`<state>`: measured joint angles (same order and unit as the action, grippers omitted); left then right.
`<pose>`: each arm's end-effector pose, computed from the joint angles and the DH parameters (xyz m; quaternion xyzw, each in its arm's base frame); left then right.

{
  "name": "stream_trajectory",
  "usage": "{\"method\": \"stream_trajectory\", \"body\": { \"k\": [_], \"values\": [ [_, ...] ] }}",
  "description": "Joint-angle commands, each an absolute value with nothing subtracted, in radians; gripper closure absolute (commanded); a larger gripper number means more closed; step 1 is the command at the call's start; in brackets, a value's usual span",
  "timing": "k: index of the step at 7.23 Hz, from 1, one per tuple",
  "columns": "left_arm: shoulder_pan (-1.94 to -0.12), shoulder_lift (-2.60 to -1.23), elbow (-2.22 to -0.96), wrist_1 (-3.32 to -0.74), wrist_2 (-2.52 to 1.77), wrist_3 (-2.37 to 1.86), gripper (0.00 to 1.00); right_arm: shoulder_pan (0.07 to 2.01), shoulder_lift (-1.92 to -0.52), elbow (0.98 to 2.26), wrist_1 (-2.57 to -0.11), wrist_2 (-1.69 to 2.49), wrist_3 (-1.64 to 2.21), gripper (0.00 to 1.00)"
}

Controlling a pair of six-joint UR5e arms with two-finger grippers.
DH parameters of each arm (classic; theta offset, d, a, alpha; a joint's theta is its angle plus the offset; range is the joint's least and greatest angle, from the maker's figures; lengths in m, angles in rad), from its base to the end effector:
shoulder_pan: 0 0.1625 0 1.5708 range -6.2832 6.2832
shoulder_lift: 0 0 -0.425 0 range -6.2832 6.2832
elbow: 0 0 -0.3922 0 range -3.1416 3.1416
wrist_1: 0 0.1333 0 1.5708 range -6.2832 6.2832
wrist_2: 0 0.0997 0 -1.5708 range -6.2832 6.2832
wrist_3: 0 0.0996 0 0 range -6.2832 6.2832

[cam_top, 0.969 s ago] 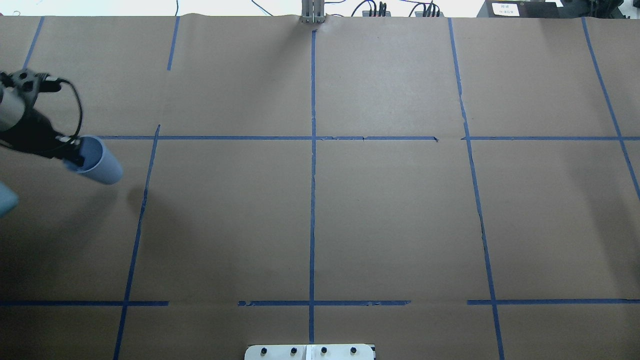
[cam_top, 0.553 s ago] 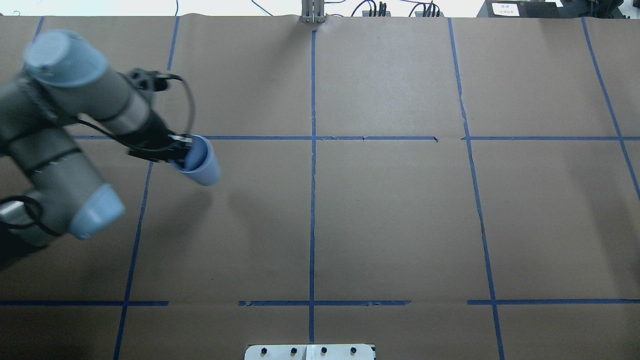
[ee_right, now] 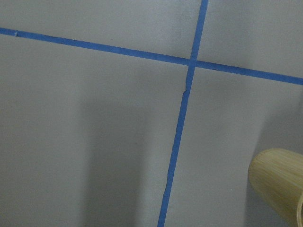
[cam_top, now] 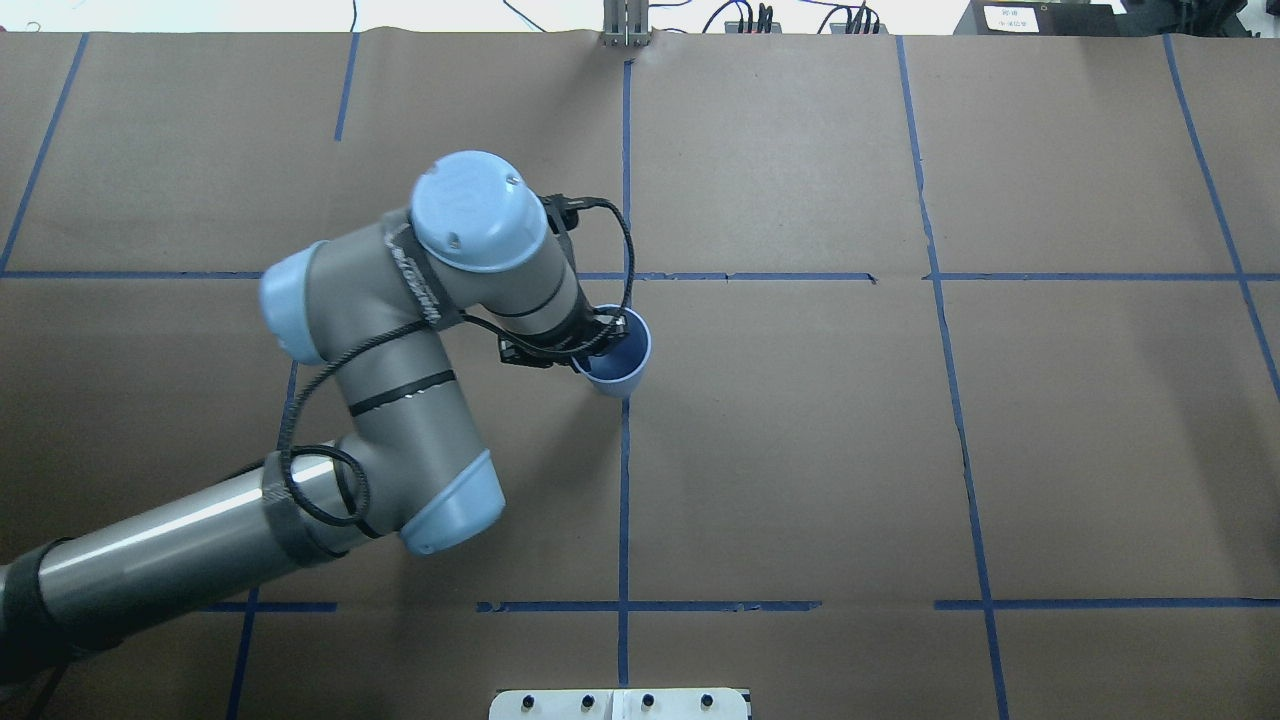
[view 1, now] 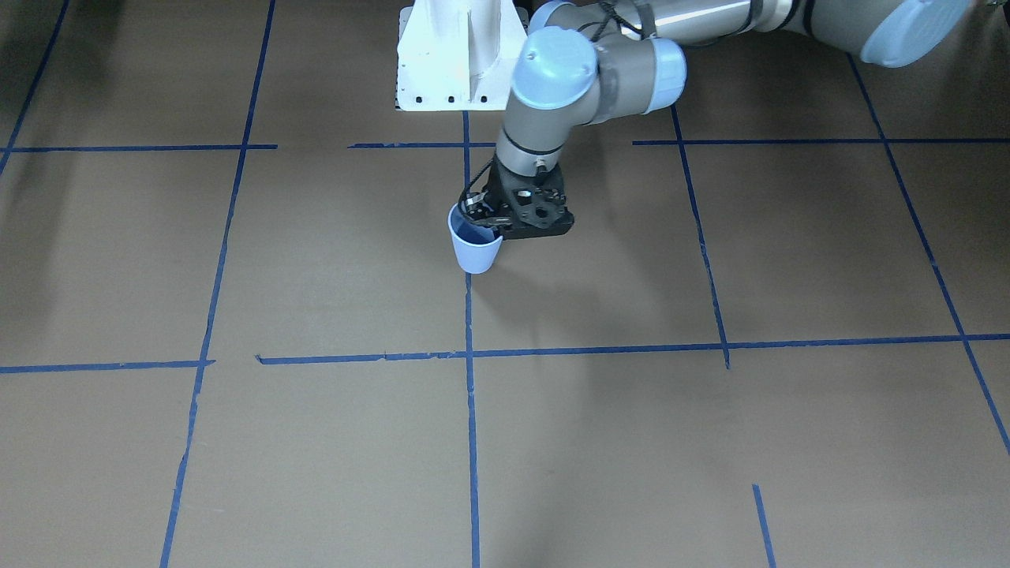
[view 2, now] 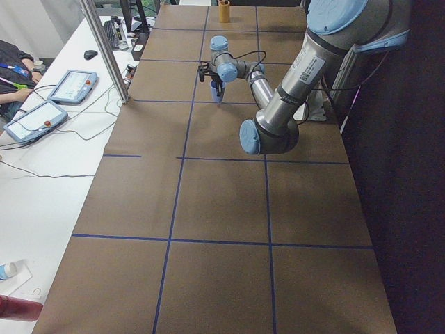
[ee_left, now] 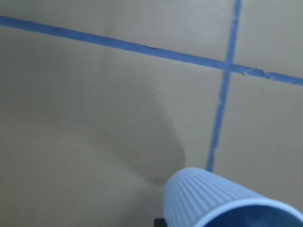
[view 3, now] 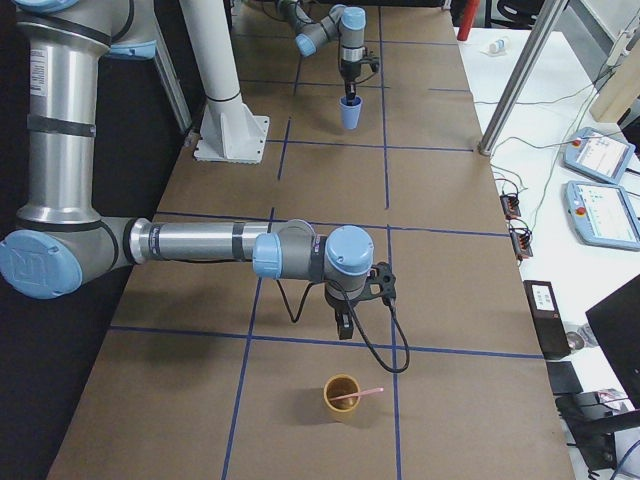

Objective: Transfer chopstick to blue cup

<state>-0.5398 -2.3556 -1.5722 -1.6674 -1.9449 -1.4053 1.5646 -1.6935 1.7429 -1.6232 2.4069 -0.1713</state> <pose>0.5613 -0.4493 0.1675 -0.0128 0.4520 -0.0872 0.8877 0.0567 -0.4396 0.6320 0.0321 -0.4047 -0.0804 0.9103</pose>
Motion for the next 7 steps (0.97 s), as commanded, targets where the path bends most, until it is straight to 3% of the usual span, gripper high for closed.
{"method": "stream_trajectory", "body": {
  "k": [1, 3, 4, 5, 7],
  "values": [
    [-0.508, -2.372, -1.536, -1.669, -1.919, -1.411, 1.00, 1.565, -1.692, 1.743, -1.621, 2.407, -0.170, 0.00],
    [-0.502, -2.370, -1.534, -1.669, -1.919, -1.408, 0.91, 1.565, -1.692, 1.743, -1.621, 2.407, -0.170, 0.00],
    [-0.502, -2.370, -1.531, -1.669, -1.919, -1.407, 0.61, 1.565, -1.692, 1.743, -1.623, 2.407, -0.170, 0.00],
    [-0.502, -2.372, -1.531, -1.670, -1.917, -1.404, 0.03, 1.565, -1.692, 1.743, -1.621, 2.407, -0.172, 0.00],
    [-0.506, -2.373, -1.552, -1.664, -1.924, -1.394, 0.00, 1.565, -1.689, 1.743, -1.621, 2.407, -0.170, 0.00]
  ]
}}
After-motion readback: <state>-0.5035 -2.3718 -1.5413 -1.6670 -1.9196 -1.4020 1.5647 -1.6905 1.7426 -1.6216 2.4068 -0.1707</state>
